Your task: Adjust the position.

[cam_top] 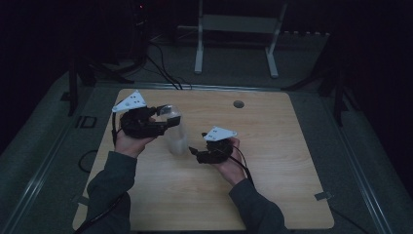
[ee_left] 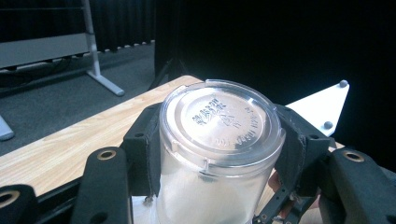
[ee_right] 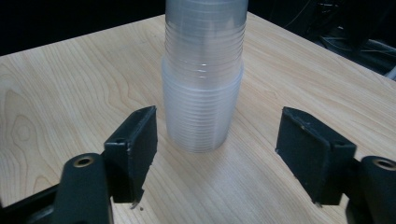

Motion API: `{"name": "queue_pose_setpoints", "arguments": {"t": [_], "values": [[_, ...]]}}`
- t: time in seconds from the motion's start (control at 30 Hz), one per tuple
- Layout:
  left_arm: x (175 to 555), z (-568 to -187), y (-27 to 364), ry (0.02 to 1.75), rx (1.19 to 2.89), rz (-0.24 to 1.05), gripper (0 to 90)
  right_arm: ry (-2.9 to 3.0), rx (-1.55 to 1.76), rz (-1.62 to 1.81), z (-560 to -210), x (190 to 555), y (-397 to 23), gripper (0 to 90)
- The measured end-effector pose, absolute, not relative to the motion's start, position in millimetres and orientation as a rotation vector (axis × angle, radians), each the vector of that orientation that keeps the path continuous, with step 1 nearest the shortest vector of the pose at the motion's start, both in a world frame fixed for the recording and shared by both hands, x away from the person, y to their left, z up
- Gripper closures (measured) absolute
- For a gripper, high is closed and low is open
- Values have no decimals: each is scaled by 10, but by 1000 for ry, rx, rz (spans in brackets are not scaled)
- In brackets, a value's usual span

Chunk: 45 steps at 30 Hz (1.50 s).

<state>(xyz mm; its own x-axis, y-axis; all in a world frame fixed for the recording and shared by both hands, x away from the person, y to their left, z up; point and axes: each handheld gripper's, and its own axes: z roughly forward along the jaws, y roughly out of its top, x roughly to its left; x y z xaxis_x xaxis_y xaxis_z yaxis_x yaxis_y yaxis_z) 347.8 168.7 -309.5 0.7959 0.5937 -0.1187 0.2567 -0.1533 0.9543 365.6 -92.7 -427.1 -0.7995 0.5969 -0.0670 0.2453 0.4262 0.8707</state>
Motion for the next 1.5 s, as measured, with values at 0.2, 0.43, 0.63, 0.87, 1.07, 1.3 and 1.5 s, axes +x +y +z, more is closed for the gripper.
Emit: {"name": "queue_pose_setpoints", "arguments": {"t": [0.2, 0.43, 0.63, 0.87, 1.07, 1.3, 1.5], "values": [[3463, -3157, 1710, 674, 1730, 324, 416, 2325, 710, 1329, -4269, 3657, -942, 325], [3462, -3242, 1731, 690, 1726, 307, 416, 2325, 706, 1344, -4253, 3658, -967, 333], [3460, -3309, 1754, 700, 1717, 296, 416, 2317, 714, 1368, -4223, 3666, -1004, 335], [3463, -3389, 1774, 716, 1702, 281, 416, 2305, 731, 1398, -4185, 3667, -1029, 335], [3471, -3466, 1779, 727, 1700, 267, 416, 2290, 727, 1419, -4144, 3659, -1028, 335], [3470, -3538, 1794, 742, 1689, 250, 416, 2282, 721, 1437, -4112, 3654, -1018, 334], [3470, -3604, 1818, 755, 1683, 236, 416, 2275, 717, 1455, -4090, 3645, -1007, 335]]}}
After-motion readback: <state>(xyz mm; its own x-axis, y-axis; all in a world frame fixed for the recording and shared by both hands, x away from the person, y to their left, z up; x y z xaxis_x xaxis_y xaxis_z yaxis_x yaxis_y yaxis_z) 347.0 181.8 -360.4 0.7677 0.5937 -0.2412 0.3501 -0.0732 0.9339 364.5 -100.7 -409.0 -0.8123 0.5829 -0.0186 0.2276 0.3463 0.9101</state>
